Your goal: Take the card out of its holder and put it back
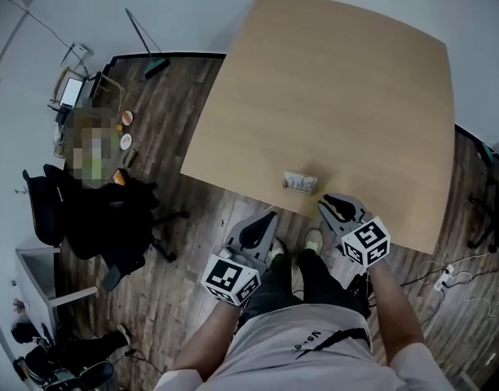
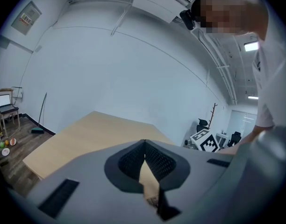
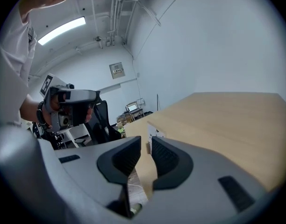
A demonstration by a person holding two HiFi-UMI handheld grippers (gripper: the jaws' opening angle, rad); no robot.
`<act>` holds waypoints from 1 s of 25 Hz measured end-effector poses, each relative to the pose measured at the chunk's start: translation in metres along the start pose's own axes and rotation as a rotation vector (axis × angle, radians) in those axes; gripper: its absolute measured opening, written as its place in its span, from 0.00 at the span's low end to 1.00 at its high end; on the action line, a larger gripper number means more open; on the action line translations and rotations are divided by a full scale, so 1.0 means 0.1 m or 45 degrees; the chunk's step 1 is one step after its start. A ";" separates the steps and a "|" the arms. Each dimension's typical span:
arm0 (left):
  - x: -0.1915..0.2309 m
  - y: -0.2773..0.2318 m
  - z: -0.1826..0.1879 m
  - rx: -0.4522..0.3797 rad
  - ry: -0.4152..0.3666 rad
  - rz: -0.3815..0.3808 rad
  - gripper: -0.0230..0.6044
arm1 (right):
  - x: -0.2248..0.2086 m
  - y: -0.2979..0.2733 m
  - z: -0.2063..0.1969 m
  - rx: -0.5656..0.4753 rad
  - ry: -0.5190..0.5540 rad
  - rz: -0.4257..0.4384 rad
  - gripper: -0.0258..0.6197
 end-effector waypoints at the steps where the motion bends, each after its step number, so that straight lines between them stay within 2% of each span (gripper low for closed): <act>1: 0.04 -0.03 -0.04 0.006 0.008 -0.008 0.06 | -0.04 -0.07 -0.05 0.017 0.001 -0.006 0.14; 10: 0.22 -0.52 -0.34 0.051 0.073 -0.034 0.06 | -0.39 -0.49 -0.26 0.094 0.037 0.032 0.14; 16: 0.17 -0.72 -0.54 0.120 0.121 -0.039 0.06 | -0.38 -0.69 -0.35 0.126 0.110 0.116 0.14; 23: 0.17 -0.74 -0.66 0.182 0.124 -0.028 0.06 | -0.36 -0.76 -0.27 0.098 0.174 0.195 0.14; 25: 0.19 -0.74 -0.69 0.190 0.128 -0.015 0.06 | -0.34 -0.77 -0.25 0.086 0.198 0.230 0.10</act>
Point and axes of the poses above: the fingertips, and each gripper's own axes: y backward along the fingers, x to its left, z out of its top, the point moved 3 cm from there along y, backward along the fingers, and after that the axes turned 6 degrees about x, right-handed, at the moved point
